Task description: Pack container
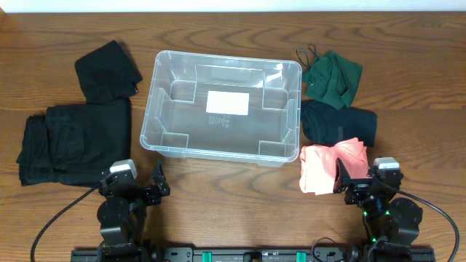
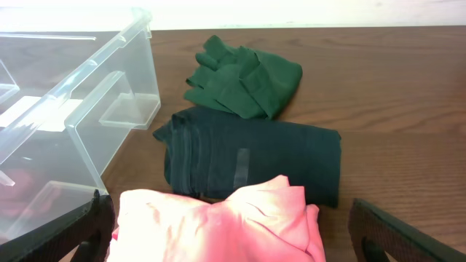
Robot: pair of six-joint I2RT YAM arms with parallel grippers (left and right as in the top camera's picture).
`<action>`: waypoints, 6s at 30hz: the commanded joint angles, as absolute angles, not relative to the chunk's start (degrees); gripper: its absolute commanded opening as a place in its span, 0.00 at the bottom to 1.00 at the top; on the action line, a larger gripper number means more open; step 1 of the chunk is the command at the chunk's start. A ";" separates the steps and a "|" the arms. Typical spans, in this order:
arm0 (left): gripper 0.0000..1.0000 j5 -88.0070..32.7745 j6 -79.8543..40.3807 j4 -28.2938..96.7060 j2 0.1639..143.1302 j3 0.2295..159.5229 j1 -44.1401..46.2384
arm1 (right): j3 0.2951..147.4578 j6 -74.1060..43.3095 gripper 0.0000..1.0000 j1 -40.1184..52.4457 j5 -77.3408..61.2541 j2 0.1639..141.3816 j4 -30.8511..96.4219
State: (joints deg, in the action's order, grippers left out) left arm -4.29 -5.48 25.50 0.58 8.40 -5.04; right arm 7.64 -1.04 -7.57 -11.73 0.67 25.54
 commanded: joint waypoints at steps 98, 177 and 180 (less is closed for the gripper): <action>0.95 -27.49 -7.44 38.02 114.17 72.44 -57.80 | 7.33 -1.65 0.99 -7.09 -11.35 0.32 25.50; 0.05 -2.57 -52.16 20.14 84.07 73.63 30.72 | 7.33 -1.65 0.99 -7.09 -11.35 0.32 25.50; 0.06 -0.05 -54.63 26.48 84.07 73.54 30.74 | 7.33 -1.65 0.99 -7.09 -11.35 0.32 25.50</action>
State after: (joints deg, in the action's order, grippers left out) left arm -3.57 -51.75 24.36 84.75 72.44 30.61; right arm 7.51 -1.06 -7.57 -11.70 0.62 25.52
